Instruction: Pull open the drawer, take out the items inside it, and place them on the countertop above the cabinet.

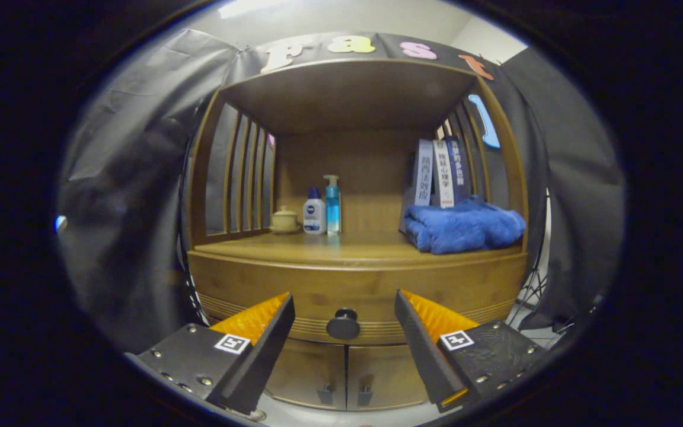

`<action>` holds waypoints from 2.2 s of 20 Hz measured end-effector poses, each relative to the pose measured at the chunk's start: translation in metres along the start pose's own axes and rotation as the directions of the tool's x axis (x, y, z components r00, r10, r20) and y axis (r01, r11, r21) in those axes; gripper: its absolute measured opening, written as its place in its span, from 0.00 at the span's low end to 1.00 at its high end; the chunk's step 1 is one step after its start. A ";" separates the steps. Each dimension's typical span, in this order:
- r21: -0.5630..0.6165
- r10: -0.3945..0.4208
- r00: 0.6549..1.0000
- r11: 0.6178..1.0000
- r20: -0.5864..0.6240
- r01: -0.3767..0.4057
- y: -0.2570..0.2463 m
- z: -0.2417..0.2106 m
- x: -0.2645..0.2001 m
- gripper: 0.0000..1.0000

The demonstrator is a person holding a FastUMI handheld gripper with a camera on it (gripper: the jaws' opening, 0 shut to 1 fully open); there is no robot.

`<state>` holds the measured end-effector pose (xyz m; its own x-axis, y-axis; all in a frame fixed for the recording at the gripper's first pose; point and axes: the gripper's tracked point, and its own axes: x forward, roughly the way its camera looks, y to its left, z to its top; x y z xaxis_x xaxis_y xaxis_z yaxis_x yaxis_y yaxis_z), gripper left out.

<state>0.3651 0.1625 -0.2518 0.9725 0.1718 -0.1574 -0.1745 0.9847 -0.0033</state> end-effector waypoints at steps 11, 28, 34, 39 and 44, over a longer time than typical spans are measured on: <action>0.093 -0.137 0.978 0.984 -0.157 0.152 -0.004 -0.058 0.047 0.35; 0.112 -0.105 0.971 0.985 -0.214 0.131 0.003 -0.058 -0.122 0.26; 0.110 -0.087 0.967 0.987 -0.239 0.116 0.006 -0.068 -0.129 0.30; 0.120 -0.080 0.969 0.987 -0.234 0.110 0.006 -0.056 -0.145 0.45; 0.091 -0.093 0.978 0.990 -0.187 0.112 -0.006 0.005 -0.164 0.45</action>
<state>0.2079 0.1283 -0.2213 0.9383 0.0705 -0.3387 -0.0500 0.9964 0.0687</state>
